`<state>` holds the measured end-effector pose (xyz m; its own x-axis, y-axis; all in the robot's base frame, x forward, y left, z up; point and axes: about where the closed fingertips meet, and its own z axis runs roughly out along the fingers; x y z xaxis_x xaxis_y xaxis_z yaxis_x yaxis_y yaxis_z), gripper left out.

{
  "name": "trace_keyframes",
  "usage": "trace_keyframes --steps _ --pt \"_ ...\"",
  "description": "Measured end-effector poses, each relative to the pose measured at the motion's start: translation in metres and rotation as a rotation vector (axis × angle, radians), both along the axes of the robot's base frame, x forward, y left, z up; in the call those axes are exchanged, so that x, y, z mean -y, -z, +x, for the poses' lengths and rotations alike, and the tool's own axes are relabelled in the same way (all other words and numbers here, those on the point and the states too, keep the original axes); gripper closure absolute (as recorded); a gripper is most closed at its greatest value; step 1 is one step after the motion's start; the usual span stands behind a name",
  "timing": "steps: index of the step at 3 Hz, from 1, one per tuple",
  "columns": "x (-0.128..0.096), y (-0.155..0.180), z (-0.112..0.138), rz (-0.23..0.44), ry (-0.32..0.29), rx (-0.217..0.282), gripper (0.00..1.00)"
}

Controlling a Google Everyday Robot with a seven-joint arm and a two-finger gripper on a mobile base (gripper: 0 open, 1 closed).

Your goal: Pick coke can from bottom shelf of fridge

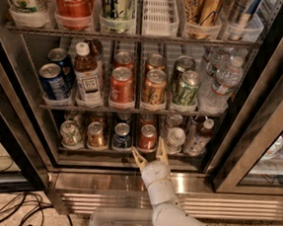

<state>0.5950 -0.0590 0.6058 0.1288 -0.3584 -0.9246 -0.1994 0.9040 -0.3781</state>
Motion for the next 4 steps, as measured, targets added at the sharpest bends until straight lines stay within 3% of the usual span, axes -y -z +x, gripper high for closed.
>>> trace_keyframes --steps 4 --pt "0.004 0.003 0.016 0.094 0.024 -0.040 0.31"
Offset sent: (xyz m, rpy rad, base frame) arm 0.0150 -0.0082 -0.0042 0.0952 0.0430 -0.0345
